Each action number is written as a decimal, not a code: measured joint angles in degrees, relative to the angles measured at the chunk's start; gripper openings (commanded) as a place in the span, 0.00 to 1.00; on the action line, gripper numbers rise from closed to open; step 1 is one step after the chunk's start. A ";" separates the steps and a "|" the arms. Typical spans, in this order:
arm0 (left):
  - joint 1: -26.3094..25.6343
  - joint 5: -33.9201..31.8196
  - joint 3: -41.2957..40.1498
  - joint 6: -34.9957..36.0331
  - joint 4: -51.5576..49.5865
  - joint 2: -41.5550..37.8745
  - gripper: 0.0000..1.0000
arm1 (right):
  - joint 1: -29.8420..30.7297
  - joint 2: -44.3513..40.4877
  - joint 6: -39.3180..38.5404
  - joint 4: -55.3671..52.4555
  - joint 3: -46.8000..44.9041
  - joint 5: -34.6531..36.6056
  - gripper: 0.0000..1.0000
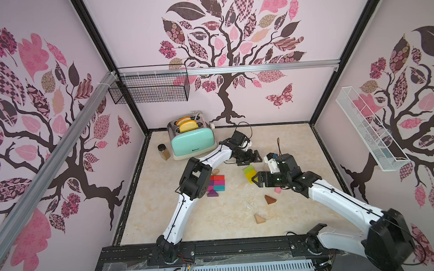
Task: Assemble a piece of candy with building blocks
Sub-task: Assemble the building blocks at the center of the board.
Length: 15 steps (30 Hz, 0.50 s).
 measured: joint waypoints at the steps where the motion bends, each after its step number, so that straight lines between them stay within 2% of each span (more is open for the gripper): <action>1: -0.07 -0.02 0.02 0.07 -0.13 0.50 0.95 | -0.04 -1.97 0.00 -1.38 -0.11 0.66 0.92; 8: -1.73 0.52 -0.24 0.55 0.98 0.87 0.94 | -2.40 -5.66 -0.28 -6.78 -1.51 2.45 0.93; 15: -5.25 0.98 -5.60 0.90 3.80 -1.84 0.94 | -5.77 -6.08 -1.25 -8.76 -3.45 2.40 0.93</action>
